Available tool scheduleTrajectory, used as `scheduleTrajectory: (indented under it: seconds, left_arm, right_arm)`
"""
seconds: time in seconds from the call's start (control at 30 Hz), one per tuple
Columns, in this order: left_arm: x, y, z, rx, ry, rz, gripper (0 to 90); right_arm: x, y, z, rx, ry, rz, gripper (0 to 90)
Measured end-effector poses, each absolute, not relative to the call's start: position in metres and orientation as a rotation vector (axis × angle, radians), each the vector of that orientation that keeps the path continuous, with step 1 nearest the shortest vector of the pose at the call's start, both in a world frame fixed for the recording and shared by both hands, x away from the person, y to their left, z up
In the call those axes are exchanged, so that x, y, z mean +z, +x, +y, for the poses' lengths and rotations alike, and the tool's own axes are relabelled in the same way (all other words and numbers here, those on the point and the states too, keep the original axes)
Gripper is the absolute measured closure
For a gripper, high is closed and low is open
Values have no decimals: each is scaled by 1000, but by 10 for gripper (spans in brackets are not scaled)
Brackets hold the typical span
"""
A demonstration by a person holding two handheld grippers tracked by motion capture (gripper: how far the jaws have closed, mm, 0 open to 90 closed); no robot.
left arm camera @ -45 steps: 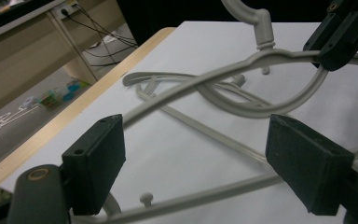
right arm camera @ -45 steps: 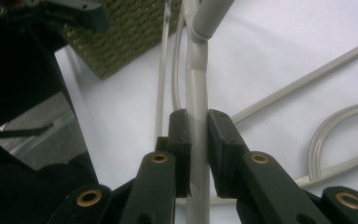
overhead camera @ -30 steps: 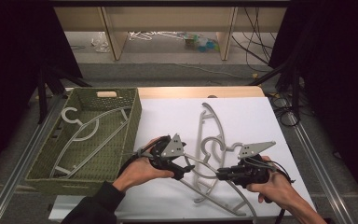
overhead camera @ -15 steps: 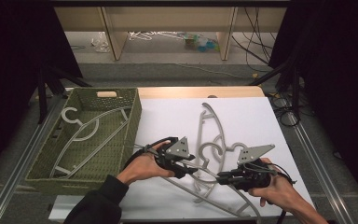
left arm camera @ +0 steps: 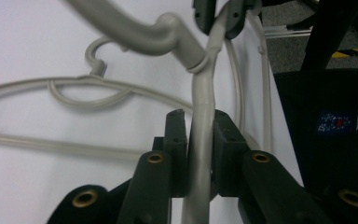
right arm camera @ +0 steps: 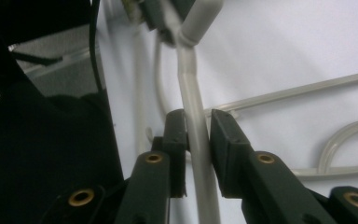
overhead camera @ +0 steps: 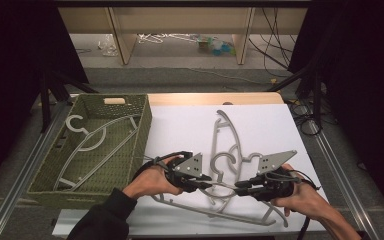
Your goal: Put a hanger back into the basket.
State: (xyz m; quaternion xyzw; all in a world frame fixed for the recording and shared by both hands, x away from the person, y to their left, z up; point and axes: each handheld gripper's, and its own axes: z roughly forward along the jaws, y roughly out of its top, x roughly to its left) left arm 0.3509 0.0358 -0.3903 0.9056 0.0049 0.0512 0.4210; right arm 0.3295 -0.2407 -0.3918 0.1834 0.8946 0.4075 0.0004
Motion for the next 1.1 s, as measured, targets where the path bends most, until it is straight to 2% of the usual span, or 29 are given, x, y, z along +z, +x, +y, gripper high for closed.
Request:
scheduleTrajectory:
  seconds: [0.1,0.17,0.4,0.67,0.7,1.1]
  left_arm:
    - [-385,348,36,167,2266,81,809]
    - [-383,348,38,192,2279,101,809]
    - [-370,356,50,302,2267,285,809]
    - [-349,367,73,387,2197,454,809]
    - [-343,369,79,398,2173,489,809]
    - [-296,387,114,485,2033,642,810]
  right_arm:
    - [-382,334,-249,1326,679,2736,616]
    - [-372,335,-256,1371,753,2638,483]
    - [-355,338,-271,1400,917,2446,349]
    - [-362,339,-280,1395,1057,2306,283]
    - [-363,338,-280,1402,1069,2267,247]
    - [-389,337,-269,1382,1095,2362,240]
